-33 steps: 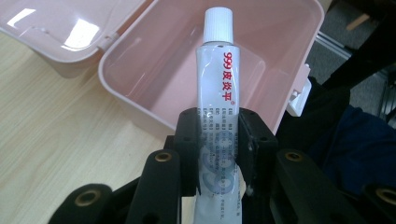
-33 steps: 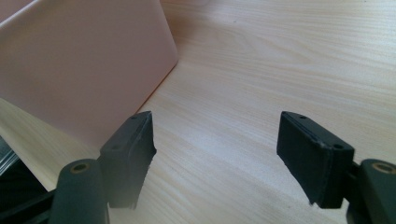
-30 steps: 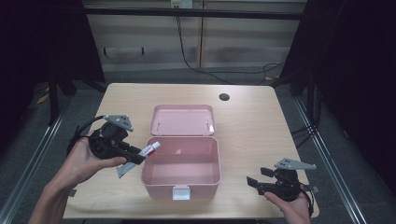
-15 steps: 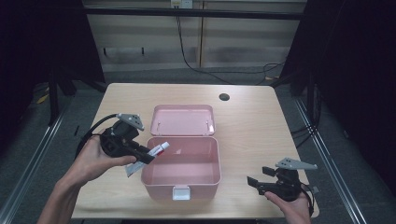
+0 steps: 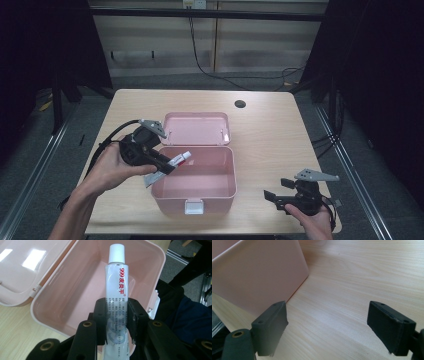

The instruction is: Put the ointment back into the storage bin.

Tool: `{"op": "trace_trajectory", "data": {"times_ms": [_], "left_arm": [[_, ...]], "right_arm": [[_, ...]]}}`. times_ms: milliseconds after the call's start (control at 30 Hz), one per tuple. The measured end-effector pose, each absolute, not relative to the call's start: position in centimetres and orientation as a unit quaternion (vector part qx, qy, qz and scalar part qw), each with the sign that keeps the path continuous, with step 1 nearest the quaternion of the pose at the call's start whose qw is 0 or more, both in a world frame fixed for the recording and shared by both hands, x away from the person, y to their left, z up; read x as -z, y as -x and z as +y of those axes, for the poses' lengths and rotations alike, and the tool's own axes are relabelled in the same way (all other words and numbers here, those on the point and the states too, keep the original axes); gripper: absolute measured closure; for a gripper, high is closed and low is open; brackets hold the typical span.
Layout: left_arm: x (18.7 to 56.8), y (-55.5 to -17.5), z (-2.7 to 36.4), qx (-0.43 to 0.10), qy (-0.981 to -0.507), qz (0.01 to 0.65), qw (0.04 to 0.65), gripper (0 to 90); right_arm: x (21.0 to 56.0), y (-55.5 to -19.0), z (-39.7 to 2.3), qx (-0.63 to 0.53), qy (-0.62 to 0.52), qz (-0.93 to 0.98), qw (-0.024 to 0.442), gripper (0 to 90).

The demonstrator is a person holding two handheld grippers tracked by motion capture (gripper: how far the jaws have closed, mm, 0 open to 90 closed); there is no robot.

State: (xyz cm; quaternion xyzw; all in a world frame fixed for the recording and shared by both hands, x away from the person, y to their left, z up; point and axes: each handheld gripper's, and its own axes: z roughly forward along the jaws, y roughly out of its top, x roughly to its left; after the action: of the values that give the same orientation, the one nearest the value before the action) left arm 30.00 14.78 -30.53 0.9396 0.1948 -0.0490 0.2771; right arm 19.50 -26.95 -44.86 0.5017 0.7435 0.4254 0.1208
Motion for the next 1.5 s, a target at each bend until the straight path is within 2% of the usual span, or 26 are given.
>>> {"op": "trace_trajectory", "data": {"times_ms": [700,867,1067,1500], "left_arm": [[31.0,-30.0,11.1,0.058,-0.945,0.166,0.277,71.2],[32.0,-29.8,10.0,0.058,-0.953,0.150,0.257,71.2],[32.2,-30.1,9.7,0.057,-0.948,0.149,0.274,71.2],[33.7,-30.3,8.4,0.065,-0.954,0.137,0.257,71.2]], "right_arm": [[45.1,-19.6,-26.8,-0.420,-0.497,0.754,0.092,14.1],[45.0,-19.5,-26.7,-0.424,-0.496,0.752,0.095,14.1],[45.1,-19.6,-26.7,-0.422,-0.496,0.753,0.094,14.1],[45.1,-19.6,-26.7,-0.418,-0.497,0.755,0.091,14.1]]}}
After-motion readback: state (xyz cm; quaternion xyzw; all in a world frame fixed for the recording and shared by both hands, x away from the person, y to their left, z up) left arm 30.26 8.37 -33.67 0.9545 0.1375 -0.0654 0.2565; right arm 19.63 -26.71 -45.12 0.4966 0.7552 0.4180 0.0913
